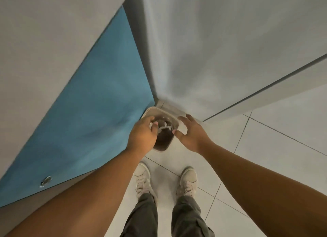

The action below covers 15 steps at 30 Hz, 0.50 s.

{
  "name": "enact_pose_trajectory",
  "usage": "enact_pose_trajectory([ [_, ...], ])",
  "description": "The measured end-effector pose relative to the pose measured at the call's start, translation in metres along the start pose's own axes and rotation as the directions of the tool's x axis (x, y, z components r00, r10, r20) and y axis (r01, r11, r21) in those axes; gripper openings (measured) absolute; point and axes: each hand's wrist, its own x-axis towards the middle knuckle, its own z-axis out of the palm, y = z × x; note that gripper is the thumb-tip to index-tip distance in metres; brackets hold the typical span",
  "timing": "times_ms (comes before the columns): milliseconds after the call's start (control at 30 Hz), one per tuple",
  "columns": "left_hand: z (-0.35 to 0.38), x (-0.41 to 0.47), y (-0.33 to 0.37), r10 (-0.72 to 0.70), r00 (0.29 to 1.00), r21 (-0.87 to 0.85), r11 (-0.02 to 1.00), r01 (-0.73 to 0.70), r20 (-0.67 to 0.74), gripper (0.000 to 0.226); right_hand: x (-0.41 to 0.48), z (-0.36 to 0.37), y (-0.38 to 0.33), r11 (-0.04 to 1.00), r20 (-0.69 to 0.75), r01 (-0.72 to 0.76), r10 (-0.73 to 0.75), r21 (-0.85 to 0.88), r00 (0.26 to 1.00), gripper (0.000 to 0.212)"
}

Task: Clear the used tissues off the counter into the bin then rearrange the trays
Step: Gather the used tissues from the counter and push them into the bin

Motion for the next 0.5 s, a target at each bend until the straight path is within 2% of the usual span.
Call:
enact_pose_trajectory([
  [100, -0.047, -0.031, 0.045, 0.100, 0.993, 0.035, 0.995, -0.098, -0.068, 0.031, -0.038, -0.054, -0.039, 0.991, -0.056, 0.104, -0.108, -0.080, 0.993, 0.056],
  [233, -0.115, -0.075, 0.102, 0.191, 0.966, 0.075, 0.981, -0.180, -0.176, 0.042, -0.082, -0.118, -0.090, 0.965, -0.133, 0.222, -0.240, -0.137, 0.962, 0.054],
  [333, -0.164, -0.108, 0.137, 0.213, 0.941, 0.024, 0.977, -0.214, -0.265, 0.043, -0.113, -0.160, -0.126, 0.944, -0.191, 0.284, -0.314, -0.169, 0.930, 0.054],
  [500, -0.233, -0.158, 0.172, 0.251, 0.901, -0.071, 0.953, -0.294, -0.355, 0.045, -0.154, -0.208, -0.187, 0.886, -0.254, 0.450, -0.463, -0.110, 0.849, 0.050],
])
